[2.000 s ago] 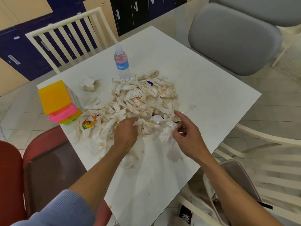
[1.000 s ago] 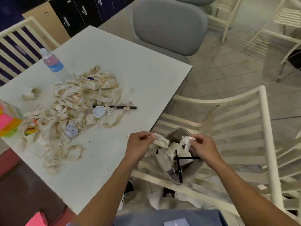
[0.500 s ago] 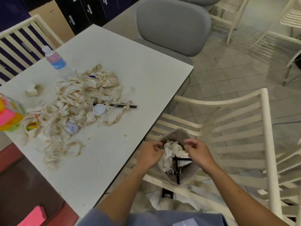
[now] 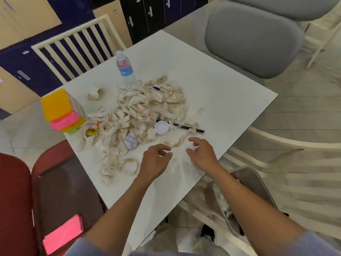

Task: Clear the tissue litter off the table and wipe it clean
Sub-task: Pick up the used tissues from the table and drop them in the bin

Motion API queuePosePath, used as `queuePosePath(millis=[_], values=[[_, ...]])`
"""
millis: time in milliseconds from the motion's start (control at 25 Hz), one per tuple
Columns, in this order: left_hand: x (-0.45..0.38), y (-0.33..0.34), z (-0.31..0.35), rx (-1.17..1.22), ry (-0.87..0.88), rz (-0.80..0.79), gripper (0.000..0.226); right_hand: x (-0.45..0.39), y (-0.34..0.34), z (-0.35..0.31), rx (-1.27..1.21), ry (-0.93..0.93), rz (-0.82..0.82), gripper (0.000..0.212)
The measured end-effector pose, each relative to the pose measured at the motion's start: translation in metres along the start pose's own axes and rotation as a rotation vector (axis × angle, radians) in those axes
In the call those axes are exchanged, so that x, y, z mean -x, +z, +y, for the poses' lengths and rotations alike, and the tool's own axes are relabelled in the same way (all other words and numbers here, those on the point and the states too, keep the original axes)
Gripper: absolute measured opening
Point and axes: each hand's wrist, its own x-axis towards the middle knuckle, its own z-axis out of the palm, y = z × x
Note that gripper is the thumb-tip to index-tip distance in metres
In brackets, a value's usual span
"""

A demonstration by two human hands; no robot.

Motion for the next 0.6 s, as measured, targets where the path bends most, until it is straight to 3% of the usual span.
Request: queuePosePath(millis=[200, 280, 400, 520, 600], values=[[-0.039, -0.035, -0.026, -0.044, 0.048, -0.004, 0.013, -0.033, 0.038, -0.02, 0.326, 0.011, 0.034, 0.069], [-0.055, -0.038, -0.029, -0.091, 0.081, -0.023, 0.016, -0.041, 0.042, -0.019, 0.371, 0.026, 0.061, 0.058], [-0.076, -0.029, -0.027, -0.201, 0.117, -0.023, 0.028, -0.047, 0.045, -0.014, 0.408, -0.026, 0.142, 0.024], [-0.092, -0.012, -0.026, -0.335, 0.121, -0.016, 0.044, -0.046, 0.046, -0.014, 0.36, -0.026, 0.202, 0.017], [-0.098, -0.004, -0.026, -0.37, 0.124, -0.018, 0.042, -0.041, 0.044, -0.015, 0.224, 0.009, 0.246, 0.015]])
